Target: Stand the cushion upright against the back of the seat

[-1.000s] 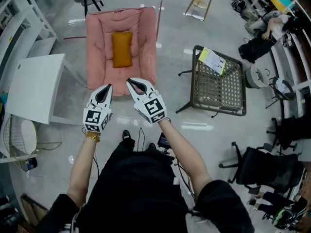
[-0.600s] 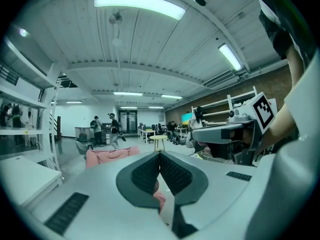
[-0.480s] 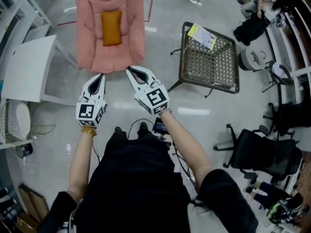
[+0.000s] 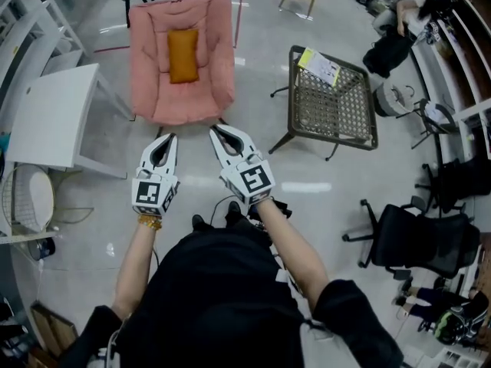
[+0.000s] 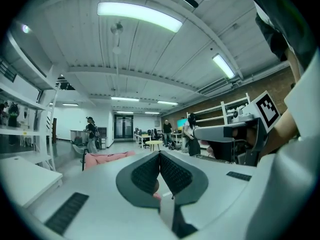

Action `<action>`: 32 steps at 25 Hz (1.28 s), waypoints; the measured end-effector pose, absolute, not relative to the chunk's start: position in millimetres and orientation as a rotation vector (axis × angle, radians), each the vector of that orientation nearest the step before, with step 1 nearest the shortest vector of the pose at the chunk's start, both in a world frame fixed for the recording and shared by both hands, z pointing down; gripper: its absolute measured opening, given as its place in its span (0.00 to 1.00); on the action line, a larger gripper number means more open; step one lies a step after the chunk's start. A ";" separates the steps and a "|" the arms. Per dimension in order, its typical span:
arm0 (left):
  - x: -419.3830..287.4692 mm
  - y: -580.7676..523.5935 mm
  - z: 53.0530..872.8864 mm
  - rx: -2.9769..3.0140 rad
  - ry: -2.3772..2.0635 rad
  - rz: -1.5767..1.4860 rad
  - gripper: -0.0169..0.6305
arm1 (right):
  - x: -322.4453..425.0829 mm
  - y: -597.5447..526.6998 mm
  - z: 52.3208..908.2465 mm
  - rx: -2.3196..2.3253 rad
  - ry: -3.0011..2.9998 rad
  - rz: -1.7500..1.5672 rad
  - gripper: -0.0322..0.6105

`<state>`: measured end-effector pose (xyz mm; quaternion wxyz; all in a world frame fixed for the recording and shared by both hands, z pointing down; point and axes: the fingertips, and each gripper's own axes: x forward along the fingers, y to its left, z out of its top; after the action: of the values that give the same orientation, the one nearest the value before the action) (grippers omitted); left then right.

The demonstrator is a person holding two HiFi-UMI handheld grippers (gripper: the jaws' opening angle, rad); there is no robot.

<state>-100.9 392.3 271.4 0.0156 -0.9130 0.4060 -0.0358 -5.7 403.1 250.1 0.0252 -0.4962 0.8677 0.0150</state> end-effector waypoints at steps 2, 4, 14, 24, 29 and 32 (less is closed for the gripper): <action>-106.9 397.0 275.4 -2.838 1.277 -0.111 0.05 | -12.9 408.8 256.9 -1.536 2.678 0.036 0.09; -111.1 402.0 278.6 -2.839 1.285 -0.109 0.05 | -19.7 415.3 265.0 -1.542 2.682 0.007 0.09; -133.8 419.5 295.9 -2.847 1.304 -0.106 0.05 | -64.9 429.3 290.5 -1.500 2.778 -0.023 0.09; -130.2 428.5 315.0 -2.871 1.331 -0.139 0.05 | -77.1 441.4 307.9 -1.477 2.840 -0.045 0.08; -131.2 426.9 313.4 -2.862 1.345 -0.159 0.05 | -75.2 440.5 308.4 -1.479 2.837 -0.061 0.07; -133.0 428.3 314.2 -2.858 1.347 -0.163 0.05 | -75.7 440.9 311.1 -1.482 2.841 -0.068 0.07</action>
<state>-133.0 428.3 314.2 -0.0110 -0.9033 0.4257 -0.0516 -75.7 440.9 311.1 -0.0318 -0.4620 0.8861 -0.0211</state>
